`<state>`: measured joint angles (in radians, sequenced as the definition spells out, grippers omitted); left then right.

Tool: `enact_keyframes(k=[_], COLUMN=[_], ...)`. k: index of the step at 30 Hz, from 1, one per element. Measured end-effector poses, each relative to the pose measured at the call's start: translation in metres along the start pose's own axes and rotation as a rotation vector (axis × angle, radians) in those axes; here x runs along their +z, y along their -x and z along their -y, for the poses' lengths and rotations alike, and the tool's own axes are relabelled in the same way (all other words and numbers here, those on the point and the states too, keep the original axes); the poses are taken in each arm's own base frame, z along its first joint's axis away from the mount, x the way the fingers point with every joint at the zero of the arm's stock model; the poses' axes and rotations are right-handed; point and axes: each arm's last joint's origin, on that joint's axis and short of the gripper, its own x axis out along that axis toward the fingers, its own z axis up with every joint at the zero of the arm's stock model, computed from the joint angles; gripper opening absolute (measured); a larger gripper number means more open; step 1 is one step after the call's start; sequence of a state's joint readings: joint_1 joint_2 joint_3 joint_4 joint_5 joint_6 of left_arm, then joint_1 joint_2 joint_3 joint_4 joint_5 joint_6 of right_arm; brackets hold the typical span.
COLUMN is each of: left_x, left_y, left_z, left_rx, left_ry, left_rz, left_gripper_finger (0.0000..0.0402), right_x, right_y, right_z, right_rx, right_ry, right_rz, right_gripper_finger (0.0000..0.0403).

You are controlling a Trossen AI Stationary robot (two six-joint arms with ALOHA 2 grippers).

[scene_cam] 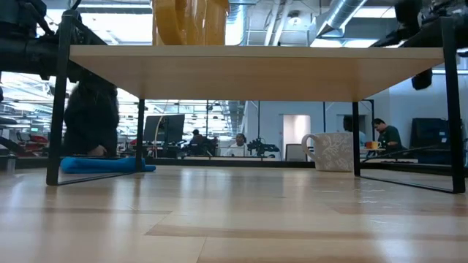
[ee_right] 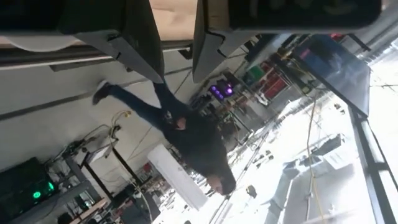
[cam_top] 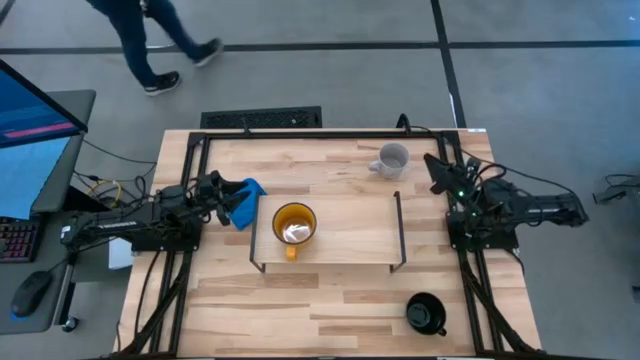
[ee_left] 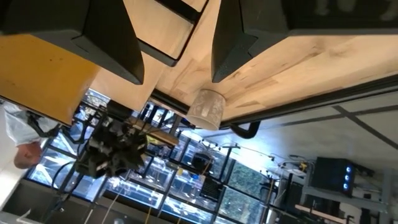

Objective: Stack small to large cups/mugs on shelf
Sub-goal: Put the gray cup on the shelf

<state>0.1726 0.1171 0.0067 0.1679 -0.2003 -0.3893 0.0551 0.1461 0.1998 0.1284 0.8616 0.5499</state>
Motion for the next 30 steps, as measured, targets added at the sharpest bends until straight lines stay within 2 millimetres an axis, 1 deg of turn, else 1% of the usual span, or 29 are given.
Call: enact_keyframes(k=[3, 8, 12, 15, 17, 20, 22, 24, 27, 30], left_x=[0.000, 0.000, 0.000, 0.000, 0.000, 0.000, 0.000, -0.001, -0.001, -0.004], left_y=[0.000, 0.000, 0.000, 0.000, 0.000, 0.000, 0.000, 0.000, 0.000, 0.000], left_z=[0.000, 0.000, 0.000, 0.000, 0.000, 0.000, 0.000, 0.000, -0.001, -0.002], left_rx=[0.003, 0.005, 0.005, 0.005, 0.005, 0.005, 0.005, 0.005, 0.008, 0.022], left_ry=[0.000, -0.001, -0.001, -0.001, -0.001, -0.001, -0.001, -0.001, -0.003, -0.009], left_rz=[0.001, -0.004, -0.004, -0.004, -0.004, -0.004, -0.004, -0.004, -0.011, -0.036], left_gripper_finger=[0.0179, 0.0179, 0.0179, 0.0179, 0.0179, 0.0179, 0.0179, 0.0179, 0.0179, 0.0179], right_x=[0.007, 0.018, 0.035, 0.044, 0.047, 0.045, 0.040, 0.036, 0.028, 0.022], right_y=[-0.007, -0.025, -0.043, -0.055, -0.062, -0.075, -0.083, -0.091, -0.102, -0.114], right_z=[-0.014, -0.044, -0.069, -0.083, -0.090, -0.102, -0.109, -0.117, -0.122, -0.120], right_rx=[-0.011, -0.040, -0.067, -0.103, -0.113, -0.064, -0.005, 0.051, 0.066, 0.036], right_ry=[0.024, 0.071, 0.024, 0.056, 0.094, 0.107, 0.099, 0.076, 0.044, -0.094], right_rz=[-0.017, -0.046, -0.021, -0.026, -0.063, -0.123, -0.165, -0.174, -0.143, -0.120], right_gripper_finger=[0.0107, 0.0099, 0.0077, 0.0058, 0.0046, 0.0031, 0.0024, 0.0020, 0.0019, 0.0025])
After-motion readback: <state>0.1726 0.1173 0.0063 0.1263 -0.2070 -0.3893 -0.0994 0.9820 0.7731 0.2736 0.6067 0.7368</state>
